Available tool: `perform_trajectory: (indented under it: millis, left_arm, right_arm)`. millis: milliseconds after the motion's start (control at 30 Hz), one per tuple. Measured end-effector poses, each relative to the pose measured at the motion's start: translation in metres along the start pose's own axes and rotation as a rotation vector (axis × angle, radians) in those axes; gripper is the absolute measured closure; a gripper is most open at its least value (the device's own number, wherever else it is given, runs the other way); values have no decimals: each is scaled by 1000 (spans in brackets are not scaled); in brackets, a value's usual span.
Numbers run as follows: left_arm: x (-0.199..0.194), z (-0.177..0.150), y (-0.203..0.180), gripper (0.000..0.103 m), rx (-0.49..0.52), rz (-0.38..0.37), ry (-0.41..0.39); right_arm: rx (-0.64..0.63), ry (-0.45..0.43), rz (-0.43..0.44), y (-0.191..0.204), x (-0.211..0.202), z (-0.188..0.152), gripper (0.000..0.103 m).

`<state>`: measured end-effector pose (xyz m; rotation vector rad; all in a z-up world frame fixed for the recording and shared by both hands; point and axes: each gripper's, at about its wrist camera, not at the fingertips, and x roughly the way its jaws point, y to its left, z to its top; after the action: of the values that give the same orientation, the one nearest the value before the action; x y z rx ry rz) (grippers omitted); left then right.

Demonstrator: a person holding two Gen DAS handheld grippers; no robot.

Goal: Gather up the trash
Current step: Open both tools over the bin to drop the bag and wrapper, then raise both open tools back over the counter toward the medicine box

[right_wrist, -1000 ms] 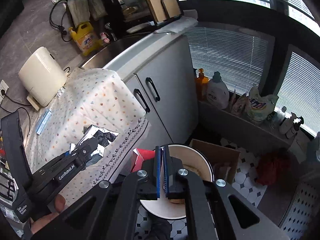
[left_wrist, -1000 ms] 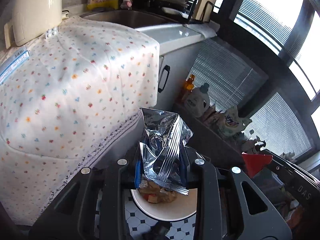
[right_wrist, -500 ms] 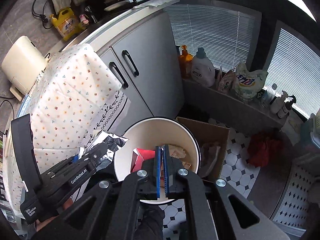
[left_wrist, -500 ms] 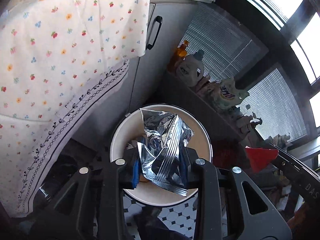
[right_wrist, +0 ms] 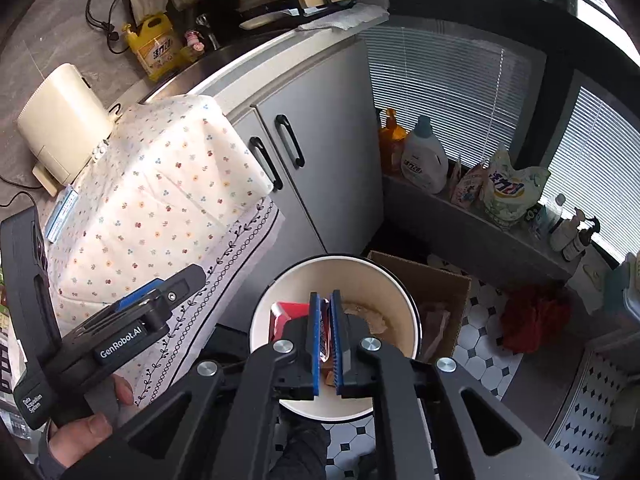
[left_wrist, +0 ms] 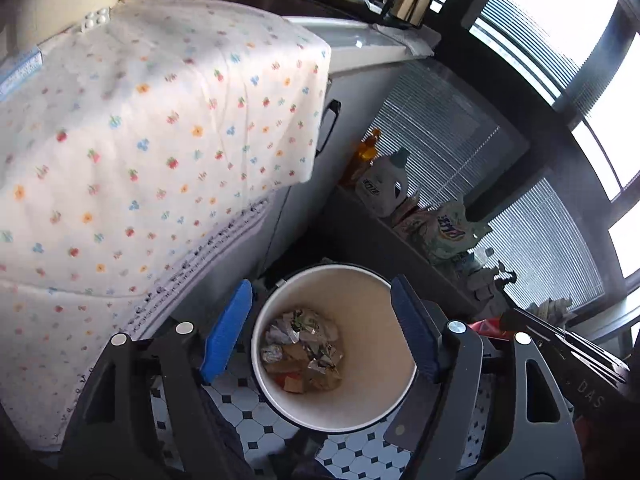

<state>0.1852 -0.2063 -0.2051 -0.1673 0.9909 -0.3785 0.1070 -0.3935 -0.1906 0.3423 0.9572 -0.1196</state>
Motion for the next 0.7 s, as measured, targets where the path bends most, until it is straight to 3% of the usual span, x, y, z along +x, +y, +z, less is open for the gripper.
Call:
perform_trajectory:
  millis: [33, 67, 100, 167, 467, 700]
  left_arm:
    - [-7, 6, 3, 31, -7, 10, -19]
    - [-14, 12, 7, 31, -15, 19, -38]
    - [-23, 18, 12, 31, -22, 32, -59]
    - [-38, 28, 18, 30, -33, 52, -97]
    - [-111, 64, 47, 22, -63, 129, -256]
    - [-156, 81, 73, 16, -99, 185, -344]
  right_arm:
    - [-6, -9, 6, 4, -3, 4, 94]
    - [-11, -22, 15, 8, -7, 8, 84]
    - [-15, -38, 25, 12, -12, 12, 63]
    - [-28, -77, 40, 21, -23, 19, 49]
    - [-90, -150, 128, 66, -54, 50, 48]
    - [-137, -205, 179, 105, -69, 69, 31]
